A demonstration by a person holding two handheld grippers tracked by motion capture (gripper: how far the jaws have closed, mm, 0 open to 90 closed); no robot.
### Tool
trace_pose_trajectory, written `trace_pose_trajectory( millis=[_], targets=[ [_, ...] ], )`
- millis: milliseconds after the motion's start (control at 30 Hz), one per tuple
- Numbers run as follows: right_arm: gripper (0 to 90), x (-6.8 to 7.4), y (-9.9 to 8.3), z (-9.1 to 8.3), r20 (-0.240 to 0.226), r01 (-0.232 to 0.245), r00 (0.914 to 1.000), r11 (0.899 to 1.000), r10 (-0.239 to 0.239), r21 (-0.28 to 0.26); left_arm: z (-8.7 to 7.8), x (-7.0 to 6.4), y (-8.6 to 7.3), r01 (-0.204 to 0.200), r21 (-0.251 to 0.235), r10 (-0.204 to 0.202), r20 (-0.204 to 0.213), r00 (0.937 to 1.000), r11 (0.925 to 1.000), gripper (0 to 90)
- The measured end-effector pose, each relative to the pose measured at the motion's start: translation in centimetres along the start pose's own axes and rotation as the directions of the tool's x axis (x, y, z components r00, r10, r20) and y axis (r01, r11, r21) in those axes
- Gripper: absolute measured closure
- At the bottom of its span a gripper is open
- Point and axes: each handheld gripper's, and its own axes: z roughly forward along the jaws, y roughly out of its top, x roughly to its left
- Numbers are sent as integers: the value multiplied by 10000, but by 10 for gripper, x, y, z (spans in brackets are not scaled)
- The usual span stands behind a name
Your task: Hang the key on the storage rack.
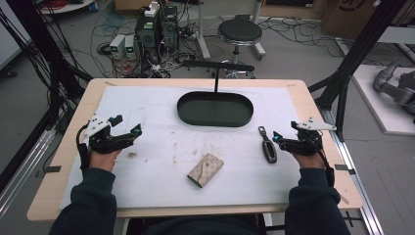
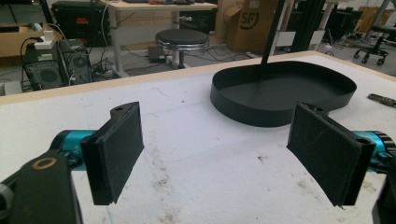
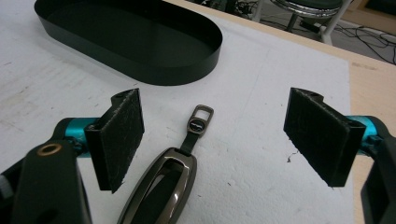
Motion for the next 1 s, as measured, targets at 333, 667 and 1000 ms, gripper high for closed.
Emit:
trace_pose_trajectory(
  millis=[333,667,1000],
  targets=[
    [205,0,0,2,-107,-2,9999,10000,3,25,0,0,0,-3,-1,3,-88,10000,10000,180],
    [210,2,-3,5,-247,-374,9990,9988,382,307,0,1,0,-35,-65,34,-142,9999,10000,180],
    [276,13,-11,25,-628,-168,9977,9902,257,1383,1,-1,-2,-84,23,84,3,10000,10000,181]
  ],
)
